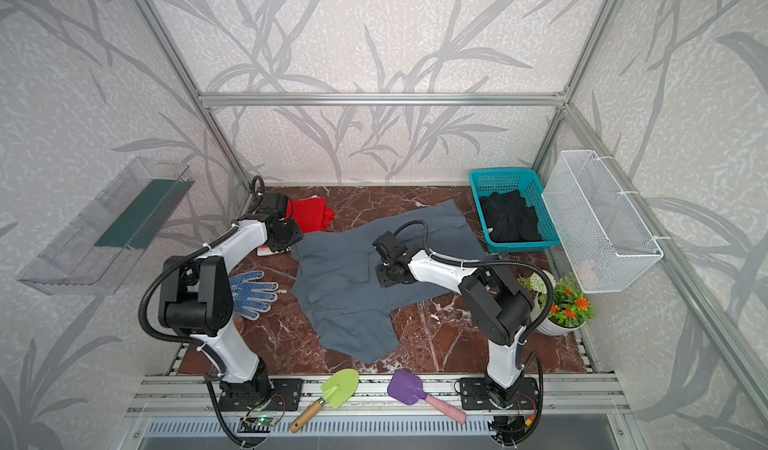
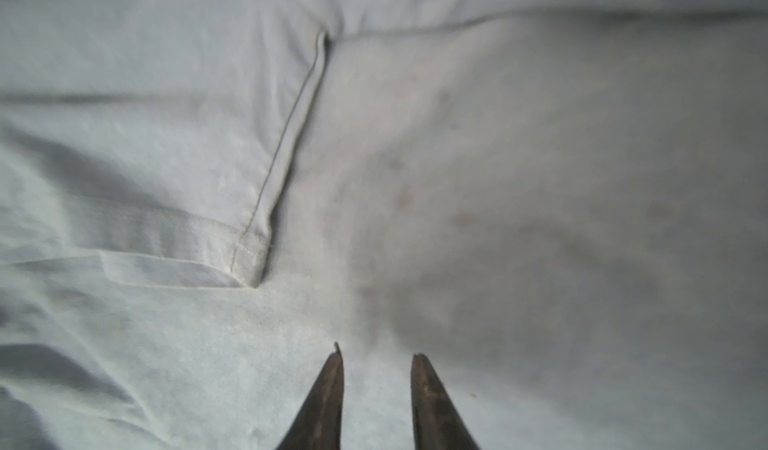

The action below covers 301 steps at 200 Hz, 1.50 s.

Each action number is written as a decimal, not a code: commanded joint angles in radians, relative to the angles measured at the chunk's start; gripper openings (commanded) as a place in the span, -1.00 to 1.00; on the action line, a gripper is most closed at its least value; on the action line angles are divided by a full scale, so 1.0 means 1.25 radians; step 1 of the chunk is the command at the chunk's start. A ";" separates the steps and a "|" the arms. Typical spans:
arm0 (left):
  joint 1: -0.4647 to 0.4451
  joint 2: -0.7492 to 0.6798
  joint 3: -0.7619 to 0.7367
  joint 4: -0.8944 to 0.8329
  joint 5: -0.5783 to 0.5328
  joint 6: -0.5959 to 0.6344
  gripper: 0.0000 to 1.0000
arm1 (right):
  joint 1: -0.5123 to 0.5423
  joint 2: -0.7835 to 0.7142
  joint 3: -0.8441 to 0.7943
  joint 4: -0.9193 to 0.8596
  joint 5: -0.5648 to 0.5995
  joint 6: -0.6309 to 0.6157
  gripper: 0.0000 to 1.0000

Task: Fold and stack the t-shirts

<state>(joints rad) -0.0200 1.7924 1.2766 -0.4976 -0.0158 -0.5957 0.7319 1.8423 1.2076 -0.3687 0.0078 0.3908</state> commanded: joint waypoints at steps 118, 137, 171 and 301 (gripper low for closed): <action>0.000 -0.038 0.051 -0.014 -0.033 0.031 -1.00 | -0.270 -0.163 -0.025 -0.025 -0.093 -0.061 -0.39; 0.000 -0.068 0.078 -0.055 -0.076 0.061 -1.00 | -0.302 -0.168 -0.026 0.019 -0.089 -0.071 -0.39; 0.004 -0.065 0.149 -0.118 -0.147 0.103 -1.00 | -0.350 -0.095 0.054 0.054 -0.056 -0.090 -0.36; 0.068 0.285 0.610 -0.271 -0.205 0.170 -0.62 | -0.406 0.535 0.829 -0.120 -0.058 -0.114 -0.01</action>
<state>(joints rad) 0.0570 2.1059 1.9652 -0.7670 -0.2077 -0.4007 0.2352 2.3939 2.0380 -0.4019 -0.0608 0.2630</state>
